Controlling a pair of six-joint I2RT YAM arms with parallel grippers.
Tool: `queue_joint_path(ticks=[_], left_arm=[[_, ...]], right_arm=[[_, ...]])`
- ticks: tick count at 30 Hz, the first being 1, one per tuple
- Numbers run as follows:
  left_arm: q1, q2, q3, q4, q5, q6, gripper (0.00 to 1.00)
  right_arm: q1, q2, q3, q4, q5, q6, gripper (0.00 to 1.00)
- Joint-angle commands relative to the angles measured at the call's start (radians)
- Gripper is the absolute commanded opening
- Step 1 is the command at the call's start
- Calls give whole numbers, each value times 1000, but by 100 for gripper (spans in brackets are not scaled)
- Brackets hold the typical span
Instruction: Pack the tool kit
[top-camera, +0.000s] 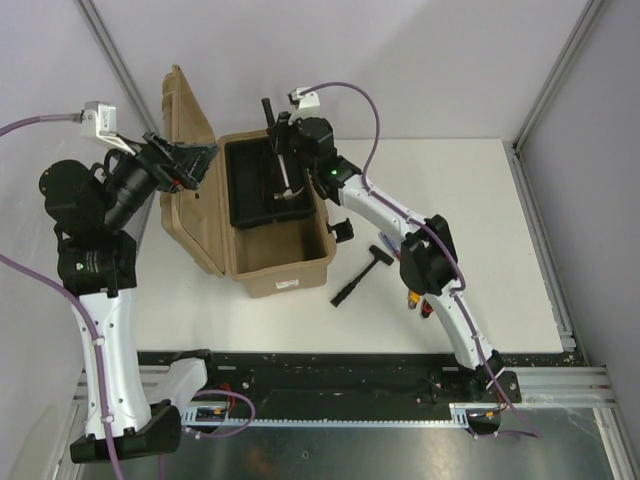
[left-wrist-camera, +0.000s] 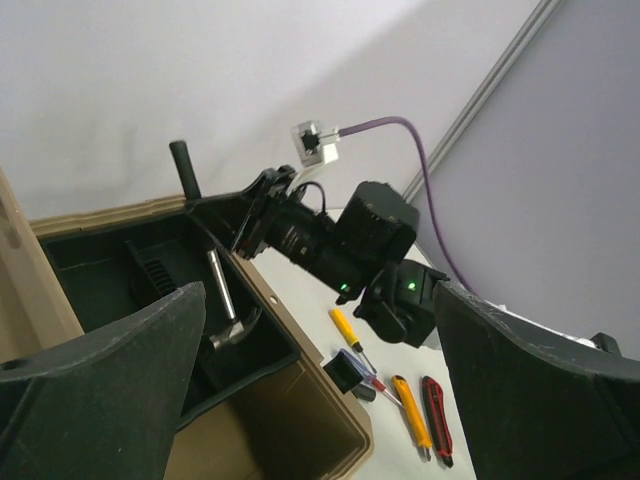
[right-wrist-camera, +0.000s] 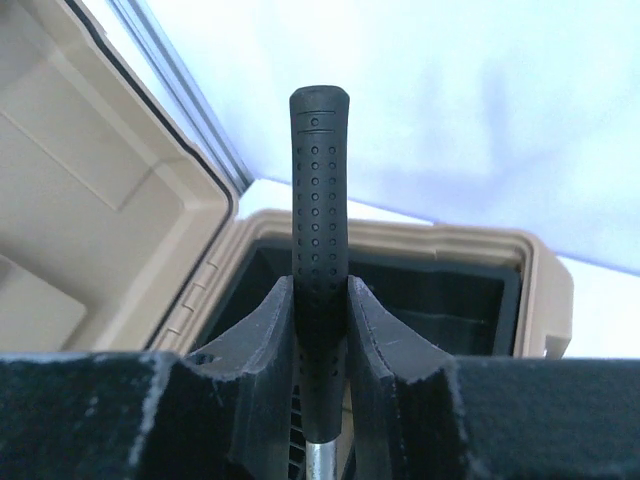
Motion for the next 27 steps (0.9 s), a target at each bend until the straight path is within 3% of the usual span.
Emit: queue_joint_path(ticks=[1,12,22,27], left_arm=[[-21,-19,-9,18,-4,10,99],[-192,-6,26,19,-108,37,91],[-540,94,100,19,-382,123,88],[-634,180,105,18,-529,82,88]], right_arm=[[4,-145,-5,137,35,-39,0],[-1,-370,-128,119,74,-100,0],[-53,-770,-574,136,168,-123,0],[-79,-950,-738,75,217,-131,0]])
